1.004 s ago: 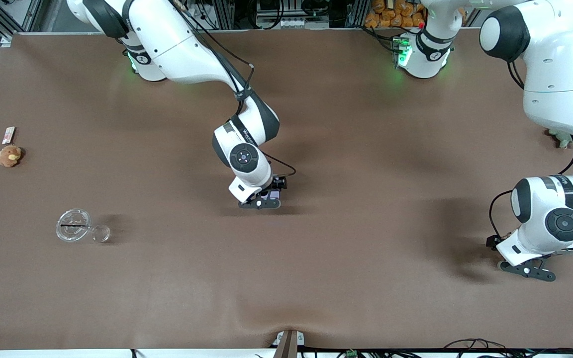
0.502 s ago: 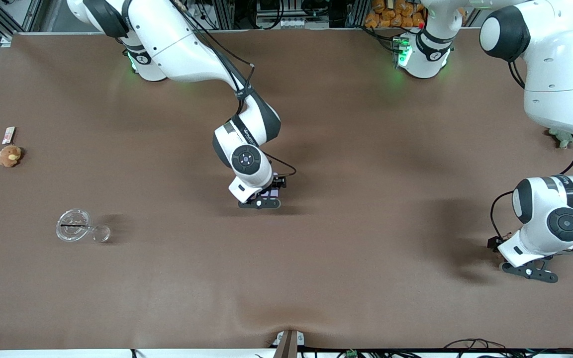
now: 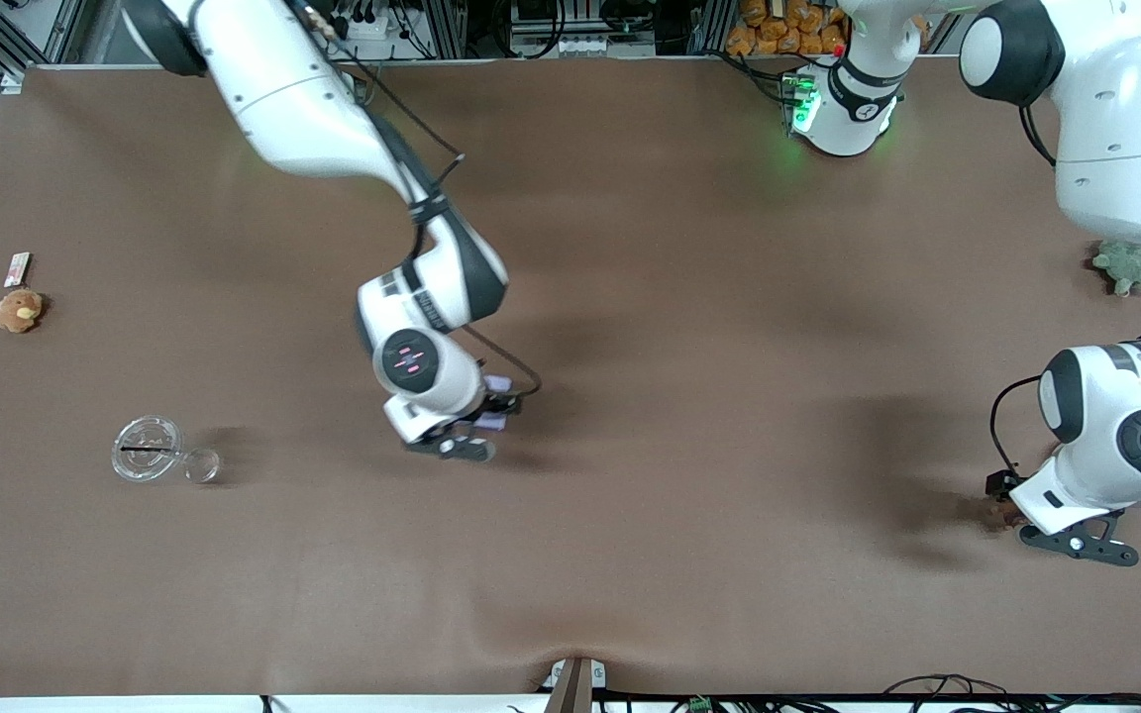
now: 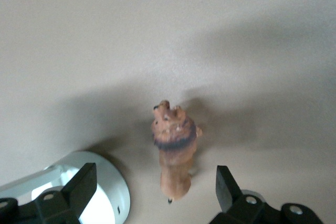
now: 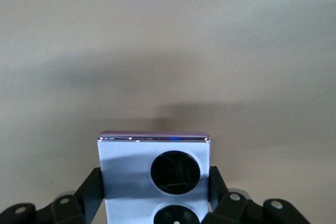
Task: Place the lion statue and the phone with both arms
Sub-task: 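Withdraw the left gripper while the right gripper carries the phone toward the glass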
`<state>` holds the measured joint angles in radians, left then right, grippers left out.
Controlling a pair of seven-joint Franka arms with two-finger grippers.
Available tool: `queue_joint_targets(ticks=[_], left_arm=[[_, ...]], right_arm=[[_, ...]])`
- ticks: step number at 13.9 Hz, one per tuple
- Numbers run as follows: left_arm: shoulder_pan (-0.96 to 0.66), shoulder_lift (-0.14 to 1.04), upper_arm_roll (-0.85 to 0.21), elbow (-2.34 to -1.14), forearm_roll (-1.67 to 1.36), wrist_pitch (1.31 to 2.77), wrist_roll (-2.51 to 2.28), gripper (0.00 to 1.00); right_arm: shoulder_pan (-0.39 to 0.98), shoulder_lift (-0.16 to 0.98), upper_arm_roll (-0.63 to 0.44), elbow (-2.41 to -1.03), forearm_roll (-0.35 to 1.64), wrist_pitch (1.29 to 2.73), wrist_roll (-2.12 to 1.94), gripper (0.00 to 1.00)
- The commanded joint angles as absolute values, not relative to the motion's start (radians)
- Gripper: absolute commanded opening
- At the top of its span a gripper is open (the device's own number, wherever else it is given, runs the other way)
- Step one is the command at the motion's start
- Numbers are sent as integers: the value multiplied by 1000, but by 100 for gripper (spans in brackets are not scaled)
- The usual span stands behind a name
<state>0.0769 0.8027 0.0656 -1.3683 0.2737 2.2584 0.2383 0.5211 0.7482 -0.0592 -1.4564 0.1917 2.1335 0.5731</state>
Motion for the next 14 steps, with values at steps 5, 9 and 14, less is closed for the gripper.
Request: queue_joint_targets(ticks=[5, 9, 14], left_arm=[[80, 655, -11, -1437, 273, 2077, 103, 100], [78, 559, -60, -1555, 273, 2071, 22, 100], [80, 476, -104, -1575, 273, 1915, -12, 100]], right_arm=[[287, 704, -51, -1476, 179, 2066, 333, 0], [193, 715, -55, -1499, 178, 2078, 181, 0], [124, 732, -55, -1546, 178, 2152, 26, 0]])
